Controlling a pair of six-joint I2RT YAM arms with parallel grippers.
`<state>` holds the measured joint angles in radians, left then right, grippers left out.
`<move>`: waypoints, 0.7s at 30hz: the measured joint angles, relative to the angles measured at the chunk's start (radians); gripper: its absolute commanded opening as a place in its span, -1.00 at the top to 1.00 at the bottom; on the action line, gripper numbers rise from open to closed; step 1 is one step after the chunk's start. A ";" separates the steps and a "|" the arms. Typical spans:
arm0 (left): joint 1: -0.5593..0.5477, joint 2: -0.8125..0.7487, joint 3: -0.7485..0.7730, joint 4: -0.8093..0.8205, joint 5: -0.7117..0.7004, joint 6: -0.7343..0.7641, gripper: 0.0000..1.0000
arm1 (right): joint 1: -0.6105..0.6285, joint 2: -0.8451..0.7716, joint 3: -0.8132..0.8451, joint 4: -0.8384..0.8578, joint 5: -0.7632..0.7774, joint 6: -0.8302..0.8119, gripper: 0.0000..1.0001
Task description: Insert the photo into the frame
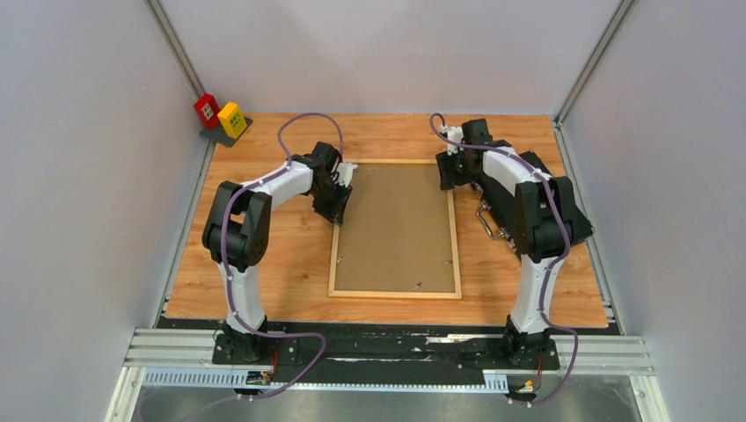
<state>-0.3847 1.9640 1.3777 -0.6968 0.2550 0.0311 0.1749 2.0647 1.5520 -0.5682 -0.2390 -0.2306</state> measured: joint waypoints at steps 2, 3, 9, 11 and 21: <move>0.000 0.000 0.000 0.000 0.000 0.000 1.00 | -0.001 -0.033 -0.024 0.000 -0.005 0.005 0.03; 0.000 0.000 0.000 0.000 -0.001 -0.001 1.00 | -0.003 -0.055 -0.045 0.001 -0.008 0.010 0.03; 0.000 -0.002 0.000 0.000 -0.003 -0.005 0.98 | -0.006 -0.148 -0.157 0.000 -0.029 0.039 0.07; 0.000 -0.002 0.000 0.000 -0.005 -0.007 0.95 | -0.006 -0.160 -0.194 0.004 -0.034 0.051 0.08; 0.000 -0.004 0.000 0.000 -0.011 -0.011 0.77 | -0.008 -0.163 -0.287 0.011 -0.064 0.099 0.28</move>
<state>-0.3851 1.9598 1.3773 -0.6971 0.2443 0.0200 0.1665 1.9022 1.2652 -0.5568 -0.3031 -0.1314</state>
